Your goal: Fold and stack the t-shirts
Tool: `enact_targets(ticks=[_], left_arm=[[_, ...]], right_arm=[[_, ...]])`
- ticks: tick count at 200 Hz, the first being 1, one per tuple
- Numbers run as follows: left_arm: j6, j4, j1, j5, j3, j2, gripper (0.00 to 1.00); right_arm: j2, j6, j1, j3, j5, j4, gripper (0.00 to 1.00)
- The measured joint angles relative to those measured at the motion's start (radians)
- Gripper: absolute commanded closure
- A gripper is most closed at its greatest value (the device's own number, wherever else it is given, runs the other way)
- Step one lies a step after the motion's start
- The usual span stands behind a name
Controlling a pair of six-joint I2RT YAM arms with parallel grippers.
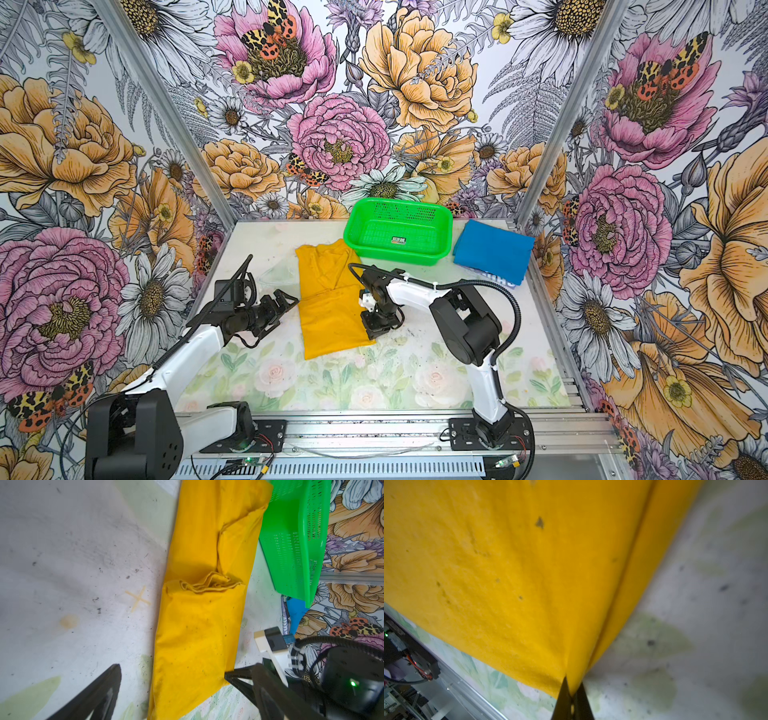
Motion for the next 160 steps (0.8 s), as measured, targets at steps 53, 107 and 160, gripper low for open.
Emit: enact_targets(ticks=[53, 107, 160], left_arm=[[0.0, -0.033, -0.033, -0.014, 0.0, 0.003, 0.01], [0.002, -0.033, -0.145, -0.035, -0.005, 0.009, 0.03], [-0.033, -0.027, -0.22, -0.079, -0.085, -0.035, 0.14]], right_arm=[[-0.315, 0.01, 0.101, -0.381, -0.073, 0.017, 0.54], [-0.393, 0.014, -0.033, -0.218, -0.011, 0.011, 0.53], [-0.06, -0.029, -0.048, 0.047, 0.017, 0.048, 0.61]])
